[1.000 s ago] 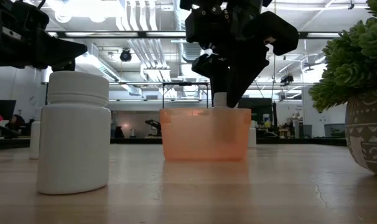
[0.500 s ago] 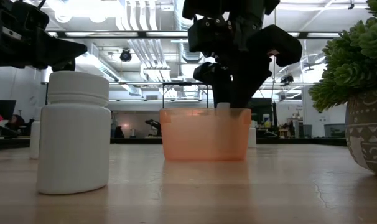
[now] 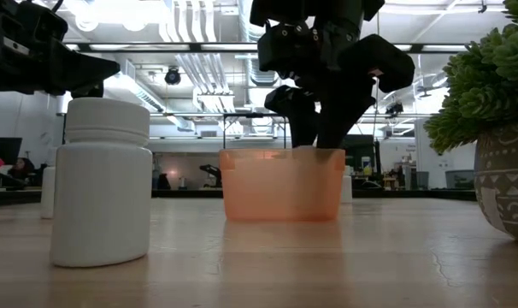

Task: Pick and place pill bottles into a basket
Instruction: Put the white pill bottle into the orange bin

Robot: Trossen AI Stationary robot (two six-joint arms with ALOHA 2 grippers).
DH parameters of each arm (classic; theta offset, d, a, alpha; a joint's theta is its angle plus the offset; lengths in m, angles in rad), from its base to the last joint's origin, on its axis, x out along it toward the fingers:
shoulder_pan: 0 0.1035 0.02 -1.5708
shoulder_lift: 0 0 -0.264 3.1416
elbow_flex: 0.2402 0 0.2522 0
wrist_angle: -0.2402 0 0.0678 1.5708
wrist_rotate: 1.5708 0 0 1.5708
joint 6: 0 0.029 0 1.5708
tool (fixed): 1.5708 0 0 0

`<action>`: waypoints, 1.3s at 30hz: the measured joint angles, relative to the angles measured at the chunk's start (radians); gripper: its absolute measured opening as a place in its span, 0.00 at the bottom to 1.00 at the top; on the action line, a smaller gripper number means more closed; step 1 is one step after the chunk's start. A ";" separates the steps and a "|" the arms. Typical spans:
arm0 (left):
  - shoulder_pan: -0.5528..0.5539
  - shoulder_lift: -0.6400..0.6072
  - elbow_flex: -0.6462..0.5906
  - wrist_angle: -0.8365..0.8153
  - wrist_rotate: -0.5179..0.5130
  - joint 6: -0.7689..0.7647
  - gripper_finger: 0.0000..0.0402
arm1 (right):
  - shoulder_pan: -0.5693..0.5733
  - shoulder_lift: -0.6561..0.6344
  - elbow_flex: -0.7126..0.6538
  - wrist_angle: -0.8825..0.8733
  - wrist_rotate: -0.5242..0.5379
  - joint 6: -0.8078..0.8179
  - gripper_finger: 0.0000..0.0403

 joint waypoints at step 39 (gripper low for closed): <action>0.000 0.002 0.000 0.000 0.000 0.000 0.00 | -0.130 -0.062 0.111 -0.247 -0.001 -0.024 0.48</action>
